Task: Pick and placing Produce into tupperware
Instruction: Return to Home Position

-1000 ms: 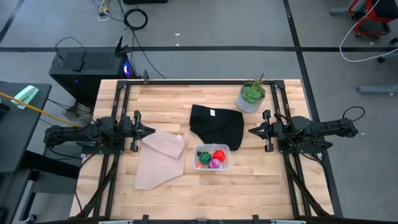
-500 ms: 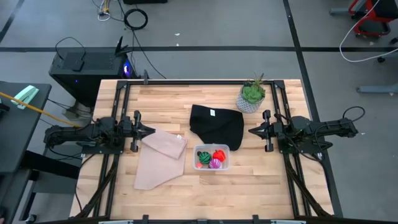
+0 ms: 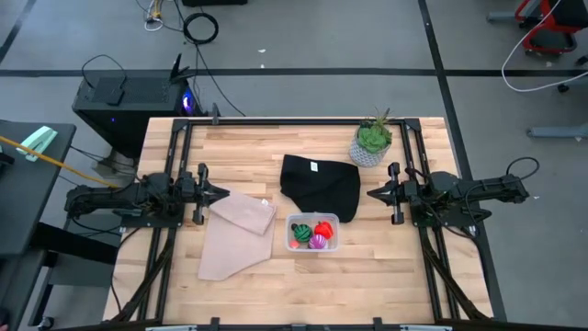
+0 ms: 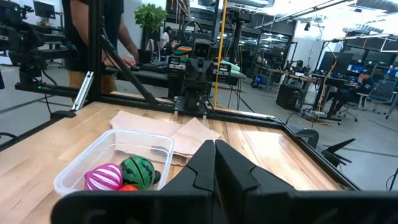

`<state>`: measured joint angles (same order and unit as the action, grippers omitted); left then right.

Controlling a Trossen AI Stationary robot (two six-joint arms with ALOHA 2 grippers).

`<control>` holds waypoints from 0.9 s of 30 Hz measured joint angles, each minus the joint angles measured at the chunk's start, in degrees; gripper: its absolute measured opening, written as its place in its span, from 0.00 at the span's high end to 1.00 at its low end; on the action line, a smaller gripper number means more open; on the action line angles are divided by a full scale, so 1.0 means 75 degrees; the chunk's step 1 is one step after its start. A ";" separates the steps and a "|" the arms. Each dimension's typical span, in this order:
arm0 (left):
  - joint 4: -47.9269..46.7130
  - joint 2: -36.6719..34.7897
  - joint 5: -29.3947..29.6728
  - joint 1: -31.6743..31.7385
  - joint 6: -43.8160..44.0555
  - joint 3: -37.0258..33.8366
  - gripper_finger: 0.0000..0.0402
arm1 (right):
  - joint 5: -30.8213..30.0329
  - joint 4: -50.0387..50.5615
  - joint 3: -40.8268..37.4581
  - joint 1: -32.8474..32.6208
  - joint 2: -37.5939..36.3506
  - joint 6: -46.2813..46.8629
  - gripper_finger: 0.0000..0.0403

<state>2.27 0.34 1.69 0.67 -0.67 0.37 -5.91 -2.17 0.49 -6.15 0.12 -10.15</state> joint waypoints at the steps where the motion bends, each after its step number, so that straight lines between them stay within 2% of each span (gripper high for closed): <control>1: -0.0001 0.0000 0.0002 0.0001 0.0000 0.0000 0.90 | 0.0000 0.0000 0.0000 0.0002 -0.0002 0.0000 0.96; 10: -0.0001 0.0001 0.0002 0.0000 0.0000 -0.0001 0.93 | 0.0000 0.0000 0.0000 0.0000 -0.0002 0.0003 0.96; 20: -0.0001 0.0000 0.0003 -0.0001 0.0003 -0.0002 0.90 | 0.0000 0.0000 0.0000 0.0000 0.0000 0.0000 0.96; 27: -0.0001 0.0000 0.0000 -0.0001 0.0003 0.0001 0.92 | -0.0003 0.0000 0.0000 0.0000 0.0000 0.0002 0.96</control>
<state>2.26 0.34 1.69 0.67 -0.64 0.38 -5.93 -2.17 0.49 -6.15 0.12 -10.14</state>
